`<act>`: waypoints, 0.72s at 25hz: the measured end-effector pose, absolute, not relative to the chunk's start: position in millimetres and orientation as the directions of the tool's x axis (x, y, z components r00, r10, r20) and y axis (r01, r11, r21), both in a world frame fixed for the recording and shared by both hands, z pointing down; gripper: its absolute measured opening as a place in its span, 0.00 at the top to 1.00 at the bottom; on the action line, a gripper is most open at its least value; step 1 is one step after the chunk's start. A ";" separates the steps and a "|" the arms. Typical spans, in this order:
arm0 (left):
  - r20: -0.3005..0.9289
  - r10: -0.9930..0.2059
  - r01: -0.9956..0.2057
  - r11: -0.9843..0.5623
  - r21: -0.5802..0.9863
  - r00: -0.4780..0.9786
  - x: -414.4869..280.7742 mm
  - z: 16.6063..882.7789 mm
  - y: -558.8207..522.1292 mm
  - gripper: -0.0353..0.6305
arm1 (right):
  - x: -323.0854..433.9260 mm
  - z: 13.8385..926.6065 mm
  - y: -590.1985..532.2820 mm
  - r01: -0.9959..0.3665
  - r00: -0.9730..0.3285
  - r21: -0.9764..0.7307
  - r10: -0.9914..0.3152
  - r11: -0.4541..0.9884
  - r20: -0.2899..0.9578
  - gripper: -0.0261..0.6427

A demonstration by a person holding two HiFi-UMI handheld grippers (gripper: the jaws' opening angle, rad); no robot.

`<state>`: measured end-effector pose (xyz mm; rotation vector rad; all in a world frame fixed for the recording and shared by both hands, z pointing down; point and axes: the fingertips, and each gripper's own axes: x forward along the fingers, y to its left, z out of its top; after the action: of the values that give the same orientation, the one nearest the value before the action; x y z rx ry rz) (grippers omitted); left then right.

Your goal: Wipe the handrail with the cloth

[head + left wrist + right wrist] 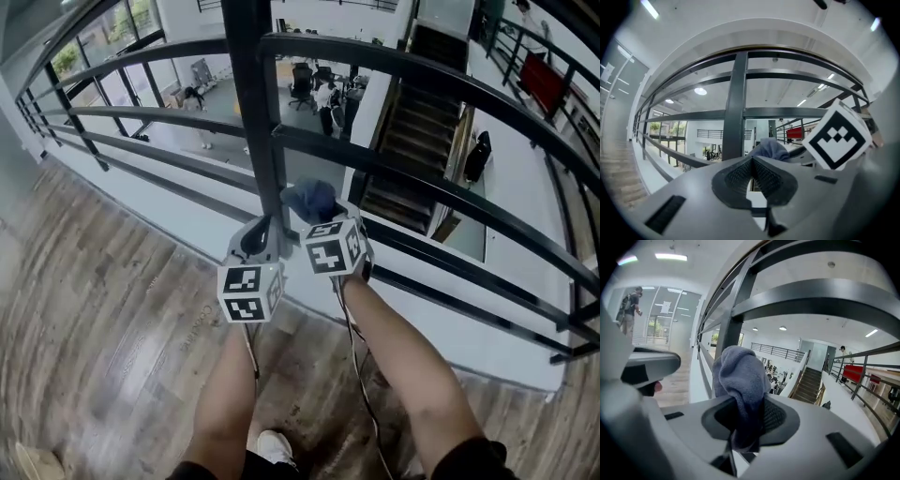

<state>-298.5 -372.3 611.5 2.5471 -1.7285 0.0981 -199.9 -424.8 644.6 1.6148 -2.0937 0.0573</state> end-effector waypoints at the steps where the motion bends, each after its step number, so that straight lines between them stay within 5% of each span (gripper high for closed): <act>1: 0.080 -0.919 -0.923 -0.386 0.016 0.386 -292.9 609.8 -370.1 0.94 | -200.7 643.6 -424.1 -0.914 -0.181 0.267 -0.894 0.307 0.410 0.81; 10: 0.105 -0.935 -0.939 -0.326 0.112 0.338 -303.7 605.6 -365.0 0.94 | -184.9 656.5 -399.9 -0.859 -0.151 0.379 -0.877 0.344 0.456 0.81; 18: 0.110 -0.909 -0.915 -0.404 0.006 0.402 -251.7 605.6 -348.0 0.94 | -114.7 645.4 -377.4 -0.907 -0.112 0.331 -0.907 0.260 0.405 0.82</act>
<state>-251.7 -348.0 605.6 2.5757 -1.6772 0.1364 -114.7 -377.4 645.4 1.6375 -2.0076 -0.0007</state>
